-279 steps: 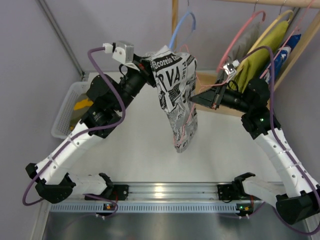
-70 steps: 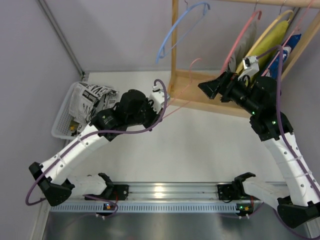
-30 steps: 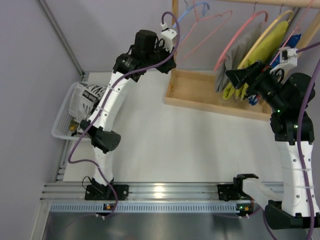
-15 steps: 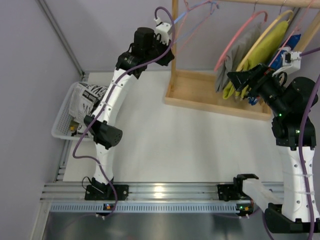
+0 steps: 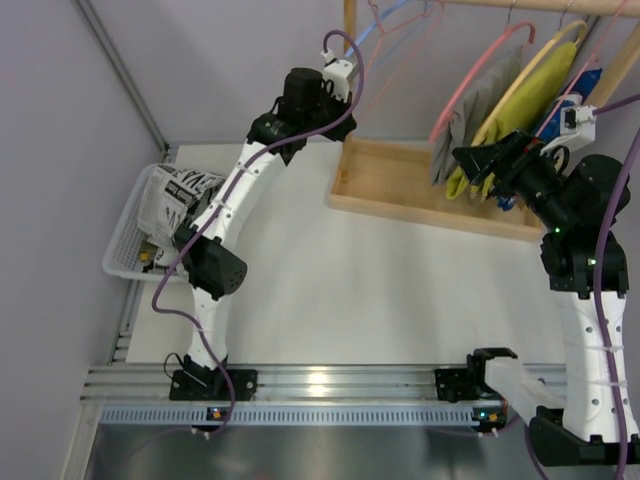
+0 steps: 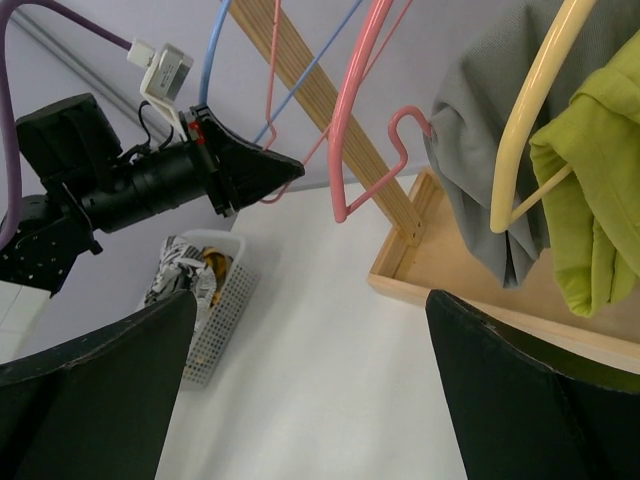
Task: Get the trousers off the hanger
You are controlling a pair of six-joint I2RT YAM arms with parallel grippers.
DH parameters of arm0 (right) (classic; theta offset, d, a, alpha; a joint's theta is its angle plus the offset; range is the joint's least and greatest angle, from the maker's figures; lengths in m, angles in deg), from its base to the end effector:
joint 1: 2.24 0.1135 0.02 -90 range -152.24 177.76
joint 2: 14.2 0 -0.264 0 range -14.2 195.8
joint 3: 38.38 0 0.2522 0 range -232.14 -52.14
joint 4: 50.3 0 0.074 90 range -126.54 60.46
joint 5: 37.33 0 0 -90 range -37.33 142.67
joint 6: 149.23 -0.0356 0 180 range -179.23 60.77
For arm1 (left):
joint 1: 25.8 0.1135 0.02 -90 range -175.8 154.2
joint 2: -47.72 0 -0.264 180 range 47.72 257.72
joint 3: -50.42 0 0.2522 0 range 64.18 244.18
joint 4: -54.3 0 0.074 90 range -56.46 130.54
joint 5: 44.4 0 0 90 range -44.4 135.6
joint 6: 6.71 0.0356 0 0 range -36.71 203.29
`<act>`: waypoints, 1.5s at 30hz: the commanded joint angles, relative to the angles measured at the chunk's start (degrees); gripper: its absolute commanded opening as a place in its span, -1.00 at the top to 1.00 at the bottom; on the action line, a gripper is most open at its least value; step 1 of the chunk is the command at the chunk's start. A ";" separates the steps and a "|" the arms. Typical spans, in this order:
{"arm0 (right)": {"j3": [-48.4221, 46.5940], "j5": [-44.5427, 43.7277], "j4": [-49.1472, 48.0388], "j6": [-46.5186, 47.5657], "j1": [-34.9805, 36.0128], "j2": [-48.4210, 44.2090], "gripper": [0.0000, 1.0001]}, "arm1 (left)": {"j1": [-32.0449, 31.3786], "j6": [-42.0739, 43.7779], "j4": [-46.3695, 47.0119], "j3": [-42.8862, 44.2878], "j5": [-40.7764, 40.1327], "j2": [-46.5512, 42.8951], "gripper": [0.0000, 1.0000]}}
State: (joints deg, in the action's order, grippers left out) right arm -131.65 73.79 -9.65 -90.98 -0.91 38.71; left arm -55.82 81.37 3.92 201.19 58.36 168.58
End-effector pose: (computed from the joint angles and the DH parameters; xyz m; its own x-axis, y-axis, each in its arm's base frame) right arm 0.1598 0.0165 0.4869 -0.2052 0.4862 -0.8494 -0.3221 0.7860 0.5278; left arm 0.4081 -0.2449 0.4279 -0.3250 0.1500 -0.9337 0.6566 0.7464 -0.1086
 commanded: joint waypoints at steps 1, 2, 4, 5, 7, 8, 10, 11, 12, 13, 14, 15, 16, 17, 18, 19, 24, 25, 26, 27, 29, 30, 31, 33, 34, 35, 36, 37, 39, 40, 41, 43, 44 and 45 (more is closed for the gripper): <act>-0.39 0.67 -1.23 -0.51 -0.79 -0.43 -0.99 | -0.30 -2.39 -1.35 -2.45 -2.55 -3.35 1.00; -0.30 0.76 -1.23 -0.51 -0.71 -0.61 -0.99 | 0.13 -4.31 -1.26 -2.54 -2.91 -3.44 1.00; -0.39 0.85 -1.14 -0.33 -0.79 -0.70 -0.99 | 1.10 -6.34 -1.17 -2.36 -3.43 -3.35 1.00; -0.30 0.85 -1.06 -0.25 -0.80 -0.96 -0.99 | 1.71 -7.83 -1.17 -2.19 -4.83 -3.44 1.00; -0.13 0.85 -0.97 0.02 -0.71 -1.22 -0.99 | 3.12 -9.41 -1.09 -1.49 -6.77 -3.61 1.00; -0.12 0.76 -0.97 0.11 -0.71 -1.31 -0.99 | 3.56 -9.86 -1.08 -1.13 -7.73 -3.87 1.00; 0.05 0.85 -0.88 0.19 -0.79 -1.40 -0.99 | 4.79 -10.83 -1.08 0.18 -7.92 -4.14 1.00; -0.04 0.93 -0.88 0.11 -0.79 -1.31 -0.99 | 5.14 -10.57 -1.08 0.45 -8.18 -4.31 1.00; -0.04 1.11 -0.88 0.11 -0.80 -1.23 -0.99 | 5.15 -10.48 -1.00 0.54 -9.23 -4.49 1.00; -0.12 1.20 -0.97 -0.07 -0.71 -1.14 -0.99 | 5.23 -10.13 -0.91 0.71 -9.06 -4.66 1.00; -0.04 1.37 -1.23 -0.16 -0.71 -1.05 -0.99 | 5.15 -9.95 -1.00 0.80 -8.80 -4.67 1.00; -0.04 1.38 -1.23 -0.33 -0.71 -1.05 -0.99 | 5.15 -9.87 -1.00 0.72 -8.54 -4.93 1.00; -0.04 1.46 -1.40 -0.42 -0.79 -0.96 -0.99 | 5.15 -9.43 -1.00 0.45 -7.84 -4.93 0.86; -0.04 1.55 -1.49 -0.51 -0.71 -0.87 -0.99 | 5.23 -9.25 -1.00 0.10 -7.22 -5.28 0.37; -0.12 1.55 -1.67 -0.51 -0.71 -0.96 -0.99 | 5.24 -9.08 -1.00 -0.25 -6.09 -5.54 0.19; -0.12 1.55 -1.67 -0.51 -0.71 -0.96 -0.99 | 5.24 -8.90 -0.91 -0.60 -5.55 -5.81 0.05; 0.05 1.73 -2.11 -0.42 -0.71 -1.05 -0.99 | 5.15 -7.15 -1.00 -2.36 0.86 -8.53 -0.60; 0.05 1.81 -2.11 -0.33 -0.79 -1.05 -0.99 | 5.06 -6.62 -0.91 -2.54 1.91 -9.75 -0.64; -0.04 1.90 -2.11 -0.25 -0.79 -1.05 -0.99 | 4.97 -6.35 -0.73 -3.84 2.45 -10.55 -0.68; -0.12 1.90 -2.11 -0.16 -0.71 -1.05 -0.99 | 4.97 -6.09 -0.82 -4.55 2.80 -11.25 -0.72; -0.30 1.99 -2.11 0.02 -0.71 -1.14 -0.99 | 5.06 -6.08 -0.56 -7.53 2.98 -14.15 -0.78; -0.13 1.99 -2.20 0.02 -0.71 -1.14 -0.99 | 4.97 -6.09 -0.21 -9.11 2.98 -15.38 -0.80; -0.21 1.99 -2.20 0.02 -0.71 -1.22 -0.99 | 4.97 -6.17 0.58 -11.04 2.72 -18.26 -0.81; -0.13 1.99 -2.20 -0.07 -0.71 -1.14 -0.99 | 4.97 -6.00 3.99 -17.81 0.96 -21.61 -0.82; -0.12 2.16 -2.11 -0.16 -0.71 -1.22 -0.99 | 4.97 -5.65 4.97 -19.92 0.35 -24.67 -0.85; -0.04 2.43 -2.28 -0.16 -0.71 -1.14 -0.99 | 4.97 -5.47 5.76 -23.68 -0.44 -26.10 -0.86; 0.05 2.60 -2.46 -0.24 -0.71 -1.14 -0.99 | 5.06 -5.30 6.99 -25.46 -1.41 -27.50 -0.87; 0.05 2.78 -2.55 -0.33 -0.71 -1.14 -0.99 | 5.06 -5.12 7.09 -26.96 -1.94 -29.87 -0.89; 0.05 3.04 -2.64 -0.25 -0.79 -1.14 -0.99 | 5.06 -4.59 7.44 -31.35 -2.38 -32.25 -0.93; -0.04 2.96 -2.72 -0.24 -0.79 -1.14 -0.99 | 5.15 -4.16 7.44 -32.67 -2.47 -34.27 -0.94; 0.05 3.22 -2.73 -0.16 -0.80 -0.96 -0.99 | 5.06 -4.15 7.44 -35.56 -2.73 -35.50 -0.97; 0.23 3.40 -2.81 0.19 -0.79 -0.96 -0.99 | 5.06 -3.80 7.44 -38.56 -2.56 -39.27 -0.97; 0.49 3.74 -2.90 0.19 -0.79 -0.96 -0.99 | 5.15 -3.63 7.35 -41.62 -2.47 -40.51 -0.97; 0.66 4.10 -3.07 0.72 -0.80 -0.96 -0.99 | 5.15 -3.45 7.27 -43.13 -2.91 -41.83 -0.97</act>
State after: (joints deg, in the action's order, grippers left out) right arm -131.28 76.55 -10.34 -91.29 -0.91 38.31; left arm -50.99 76.56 8.03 161.98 56.43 130.85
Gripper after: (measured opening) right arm 0.993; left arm 0.985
